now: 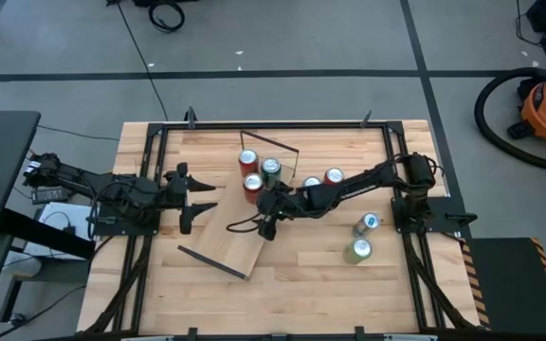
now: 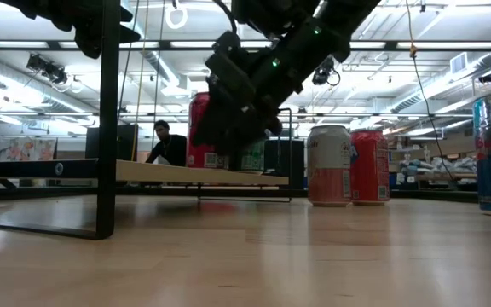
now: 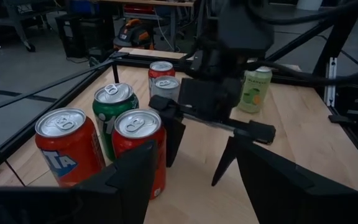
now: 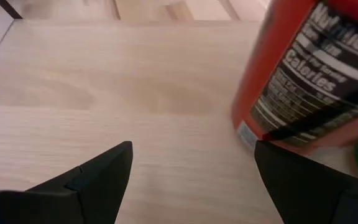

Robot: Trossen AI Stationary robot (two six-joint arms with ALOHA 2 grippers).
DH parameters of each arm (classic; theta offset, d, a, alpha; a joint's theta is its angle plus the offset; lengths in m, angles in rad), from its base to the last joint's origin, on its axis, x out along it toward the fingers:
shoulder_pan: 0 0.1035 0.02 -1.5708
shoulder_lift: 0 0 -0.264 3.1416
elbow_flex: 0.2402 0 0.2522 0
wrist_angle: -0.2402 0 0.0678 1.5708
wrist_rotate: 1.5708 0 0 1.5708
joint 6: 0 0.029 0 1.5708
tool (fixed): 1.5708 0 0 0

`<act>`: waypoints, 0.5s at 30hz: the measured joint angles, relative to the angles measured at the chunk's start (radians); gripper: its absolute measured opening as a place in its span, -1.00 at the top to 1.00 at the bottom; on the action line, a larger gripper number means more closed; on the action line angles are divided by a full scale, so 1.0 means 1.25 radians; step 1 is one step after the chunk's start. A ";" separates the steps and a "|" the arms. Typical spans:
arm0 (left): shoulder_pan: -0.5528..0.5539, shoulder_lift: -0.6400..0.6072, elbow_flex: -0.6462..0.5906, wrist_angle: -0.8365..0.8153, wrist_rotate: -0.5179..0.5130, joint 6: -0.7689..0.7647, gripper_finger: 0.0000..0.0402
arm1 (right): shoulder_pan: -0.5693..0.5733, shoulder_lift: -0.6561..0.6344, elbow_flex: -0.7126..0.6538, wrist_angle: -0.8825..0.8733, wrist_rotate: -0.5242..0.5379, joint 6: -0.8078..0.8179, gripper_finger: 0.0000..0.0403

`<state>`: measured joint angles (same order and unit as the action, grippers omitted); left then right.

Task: Place canned beverage on shelf
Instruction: Put the red soda can on the shelf

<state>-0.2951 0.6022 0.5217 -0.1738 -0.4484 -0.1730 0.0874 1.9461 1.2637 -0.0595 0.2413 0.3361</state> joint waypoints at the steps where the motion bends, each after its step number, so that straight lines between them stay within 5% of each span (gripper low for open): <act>1: 0.000 0.000 0.000 0.001 0.000 0.000 -0.15 | -0.002 0.000 0.000 0.010 -0.003 -0.003 -0.73; 15: 0.000 0.000 0.000 -0.026 0.000 -0.013 -0.15 | -0.024 0.012 0.001 0.011 -0.032 -0.013 -0.73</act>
<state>-0.2951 0.6025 0.5217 -0.2062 -0.4488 -0.1897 0.0578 1.9615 1.2649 -0.0464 0.2011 0.3200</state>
